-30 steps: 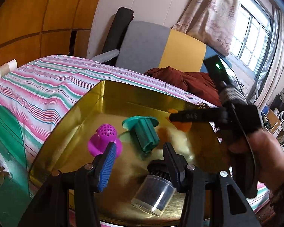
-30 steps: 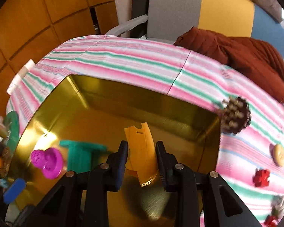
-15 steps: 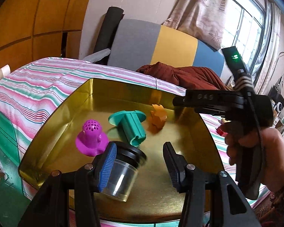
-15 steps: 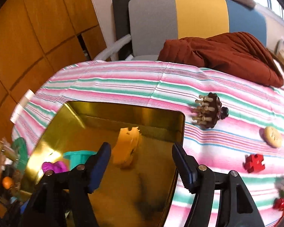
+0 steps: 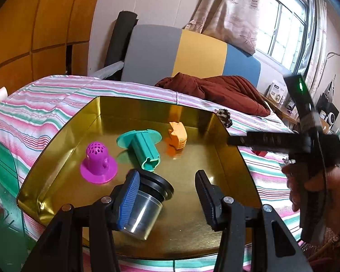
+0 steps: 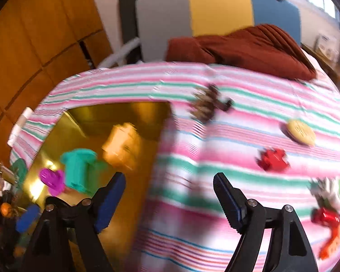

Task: Organize rigid objects
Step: 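Lower the yellow-orange piece into the gold tray and open the right tool, then move the right tool back toward the remaining toys, then grasp the orange connected cubes with the left tool while the right tool approaches the red cylinder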

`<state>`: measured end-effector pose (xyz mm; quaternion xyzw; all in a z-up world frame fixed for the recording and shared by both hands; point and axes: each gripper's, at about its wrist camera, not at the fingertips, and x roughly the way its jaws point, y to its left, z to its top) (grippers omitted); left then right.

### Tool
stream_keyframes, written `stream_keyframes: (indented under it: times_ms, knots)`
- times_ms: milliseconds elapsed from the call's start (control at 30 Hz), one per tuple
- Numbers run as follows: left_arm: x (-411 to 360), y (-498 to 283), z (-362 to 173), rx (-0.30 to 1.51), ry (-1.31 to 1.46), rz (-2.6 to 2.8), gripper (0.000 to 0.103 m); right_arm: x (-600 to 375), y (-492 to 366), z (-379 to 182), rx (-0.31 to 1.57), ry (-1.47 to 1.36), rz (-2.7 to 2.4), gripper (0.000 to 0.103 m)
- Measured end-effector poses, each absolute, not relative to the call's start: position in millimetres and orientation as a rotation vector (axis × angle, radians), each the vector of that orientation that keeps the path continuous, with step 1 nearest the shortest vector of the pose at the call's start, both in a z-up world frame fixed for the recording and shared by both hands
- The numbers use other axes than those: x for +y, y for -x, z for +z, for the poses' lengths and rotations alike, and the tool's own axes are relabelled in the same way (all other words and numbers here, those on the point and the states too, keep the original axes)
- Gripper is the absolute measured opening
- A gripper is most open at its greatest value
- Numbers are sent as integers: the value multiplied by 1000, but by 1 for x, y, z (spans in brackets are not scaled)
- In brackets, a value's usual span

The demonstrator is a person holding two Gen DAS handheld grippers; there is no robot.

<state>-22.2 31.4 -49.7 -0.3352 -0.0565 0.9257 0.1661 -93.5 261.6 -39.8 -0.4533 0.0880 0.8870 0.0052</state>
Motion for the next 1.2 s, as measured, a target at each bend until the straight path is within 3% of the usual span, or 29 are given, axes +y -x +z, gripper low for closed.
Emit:
stream_keyframes:
  times_ms: [100,533,733,1033,1200]
  knots:
    - [34,20,-48,-155,941,2630,52,281,77,-47,384,1458,2768,91]
    - [54,3,-47,-77,899,2576,52,368,14,-19,344,1372,2543,92]
    - [61,-4,-43,-59,870,2553,52,459,-21,-37,653,1422,2140,92]
    - [70,-15,-42,-22,859,2534,52,506,-26,-69,905,1460,2032,92]
    - [72,-20,-41,-7,856,2536,52,479,-1,-73,840,1506,2141,93]
